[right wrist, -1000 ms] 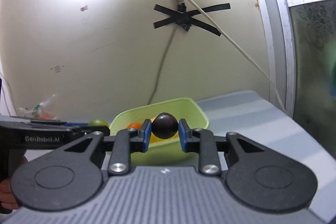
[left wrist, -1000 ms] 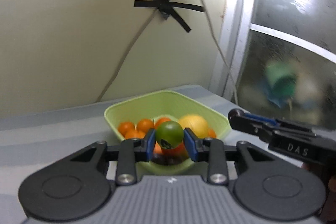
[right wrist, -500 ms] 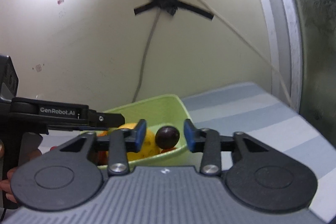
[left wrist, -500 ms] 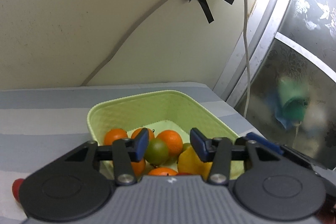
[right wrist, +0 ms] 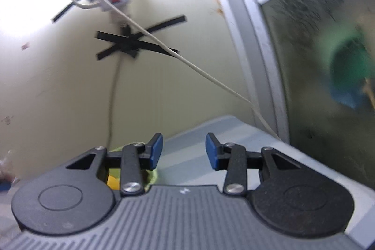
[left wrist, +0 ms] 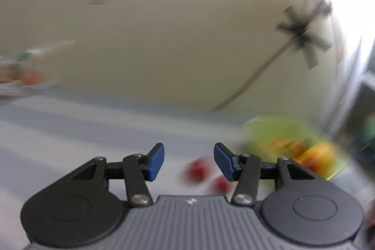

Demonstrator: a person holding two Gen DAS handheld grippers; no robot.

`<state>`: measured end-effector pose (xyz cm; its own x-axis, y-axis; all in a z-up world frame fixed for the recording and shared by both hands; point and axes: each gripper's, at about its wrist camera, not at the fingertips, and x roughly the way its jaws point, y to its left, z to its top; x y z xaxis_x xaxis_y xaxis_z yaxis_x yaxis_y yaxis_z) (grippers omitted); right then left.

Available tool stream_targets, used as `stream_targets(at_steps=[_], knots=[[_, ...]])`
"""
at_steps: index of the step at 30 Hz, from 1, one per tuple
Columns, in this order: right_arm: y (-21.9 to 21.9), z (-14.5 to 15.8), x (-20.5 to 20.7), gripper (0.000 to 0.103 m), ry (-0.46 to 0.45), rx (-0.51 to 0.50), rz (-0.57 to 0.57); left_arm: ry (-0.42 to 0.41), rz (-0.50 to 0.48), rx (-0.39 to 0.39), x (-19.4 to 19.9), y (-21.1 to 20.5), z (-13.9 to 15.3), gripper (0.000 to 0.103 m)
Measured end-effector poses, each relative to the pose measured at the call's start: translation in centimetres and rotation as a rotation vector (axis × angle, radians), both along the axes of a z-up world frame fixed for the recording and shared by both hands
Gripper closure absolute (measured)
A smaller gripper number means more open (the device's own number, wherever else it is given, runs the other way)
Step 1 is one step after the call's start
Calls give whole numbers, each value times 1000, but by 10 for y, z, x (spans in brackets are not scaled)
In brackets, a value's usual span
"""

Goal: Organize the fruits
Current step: 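Grasp a red tomato with the right tool while the left tool grasps the other red tomato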

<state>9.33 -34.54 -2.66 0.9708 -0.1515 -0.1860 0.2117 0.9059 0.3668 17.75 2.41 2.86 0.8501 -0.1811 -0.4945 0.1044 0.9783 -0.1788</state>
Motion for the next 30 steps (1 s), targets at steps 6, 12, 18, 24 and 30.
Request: stream_targets(at_steps=[6,12,18,24,30], knots=[[1,-5,-4,60,48,33,-55,30,73,36,-30,25,-26,54],[28,-10,-40,60,65,75,-22,-49,50,140,-45,6,-25,53],[96,-12,-72,61,109,-20,217,-49,36,74,-45,17,-24,52],[183,-7,-38,62,196,-201,480,-54,18,24,-47,27,-25,52],[236,3,27,61,204,-335,533,-34,32,-37,-44,36,-26,52]])
